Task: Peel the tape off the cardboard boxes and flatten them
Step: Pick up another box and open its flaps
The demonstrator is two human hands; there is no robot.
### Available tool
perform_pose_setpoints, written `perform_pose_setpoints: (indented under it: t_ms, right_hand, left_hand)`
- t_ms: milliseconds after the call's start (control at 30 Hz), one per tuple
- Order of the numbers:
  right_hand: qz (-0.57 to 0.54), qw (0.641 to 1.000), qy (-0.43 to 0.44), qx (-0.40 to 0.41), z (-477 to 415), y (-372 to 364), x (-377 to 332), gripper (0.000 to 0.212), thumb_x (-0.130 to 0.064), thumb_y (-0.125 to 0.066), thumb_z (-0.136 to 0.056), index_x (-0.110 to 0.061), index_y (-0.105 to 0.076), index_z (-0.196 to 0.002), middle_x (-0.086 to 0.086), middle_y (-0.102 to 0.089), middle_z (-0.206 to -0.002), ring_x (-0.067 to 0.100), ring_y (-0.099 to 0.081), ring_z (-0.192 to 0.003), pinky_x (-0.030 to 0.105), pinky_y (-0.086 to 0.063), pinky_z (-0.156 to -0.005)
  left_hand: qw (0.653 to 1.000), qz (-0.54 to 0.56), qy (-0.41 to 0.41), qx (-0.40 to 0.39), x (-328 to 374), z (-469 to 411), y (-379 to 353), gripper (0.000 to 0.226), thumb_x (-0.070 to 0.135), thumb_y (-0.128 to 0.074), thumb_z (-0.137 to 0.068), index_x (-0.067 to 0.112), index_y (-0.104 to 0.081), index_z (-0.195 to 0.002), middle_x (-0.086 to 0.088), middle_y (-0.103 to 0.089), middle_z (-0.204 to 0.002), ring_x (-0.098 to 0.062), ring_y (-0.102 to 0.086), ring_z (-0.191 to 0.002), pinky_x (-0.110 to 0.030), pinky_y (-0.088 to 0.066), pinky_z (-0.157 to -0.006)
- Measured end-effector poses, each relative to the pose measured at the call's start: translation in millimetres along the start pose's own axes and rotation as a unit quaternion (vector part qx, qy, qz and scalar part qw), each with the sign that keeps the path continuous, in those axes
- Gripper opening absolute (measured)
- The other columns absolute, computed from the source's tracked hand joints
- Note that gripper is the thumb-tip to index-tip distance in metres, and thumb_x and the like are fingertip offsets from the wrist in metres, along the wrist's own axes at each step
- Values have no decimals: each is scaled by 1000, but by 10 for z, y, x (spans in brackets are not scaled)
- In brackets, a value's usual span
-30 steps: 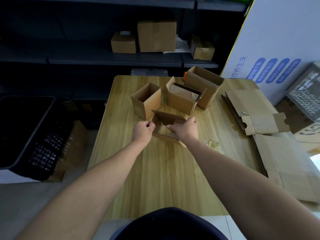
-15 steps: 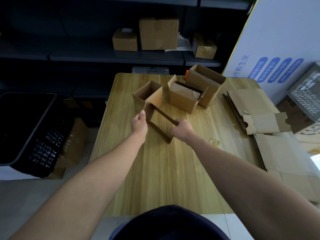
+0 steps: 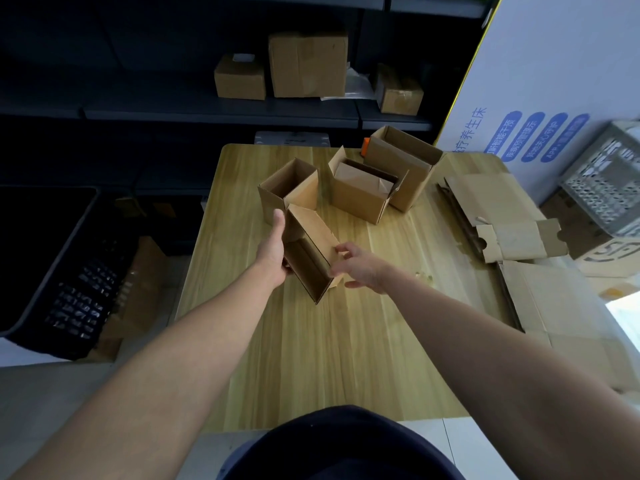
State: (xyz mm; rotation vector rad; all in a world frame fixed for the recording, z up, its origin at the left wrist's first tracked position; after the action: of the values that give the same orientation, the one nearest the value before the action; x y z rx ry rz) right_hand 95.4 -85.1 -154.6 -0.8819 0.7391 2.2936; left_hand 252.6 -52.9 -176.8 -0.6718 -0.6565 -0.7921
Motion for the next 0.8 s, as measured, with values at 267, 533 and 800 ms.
perform_pose_setpoints:
  t_ms: [267,533,800]
  right_hand:
    - [-120,991,-39,37,19,107,106,58,-55,-61,-85,-13,-47,-123,9,-62,-110,26,-66,-96,39,-57,-84]
    - [-223,942,-108,226,84,496,439,38,-12,-69,-86,-1,-54,-118,12,-57,-107,26,-57,-99,42,-52,-92]
    - [-212,955,-135,159,43,183,317,36,-4,-55,-94,-2,-48,-129,13,-55,-121,27,-54,-116,36,-47,-87]
  left_hand:
    - [996,-14,81,-46,-76,145,-113,32,39,-55,-91,15,-59,-110,-20,-64,-108,-39,-60,-102,-59,-51,-85]
    - [991,57,18,121,-61,71,231,23,-5,-67,-82,0,-51,-97,-20,-60,-112,-32,-60,-94,-38,-55,-76]
    - [993,58,89,58,-354,50,-51,37,-2,-59,-89,1,-47,-123,-17,-58,-121,-32,-57,-112,-42,-51,-82]
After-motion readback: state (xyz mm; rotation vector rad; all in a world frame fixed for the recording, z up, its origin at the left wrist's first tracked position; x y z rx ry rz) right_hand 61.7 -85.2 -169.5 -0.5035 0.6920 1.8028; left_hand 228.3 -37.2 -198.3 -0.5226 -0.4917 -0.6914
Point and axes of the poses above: each hand's wrist, its own z-axis away from the middle knuckle, its own y-axis out of the back of the hand, x = y × z, the point moved 9 cm from there along -z, towards the middle knuckle
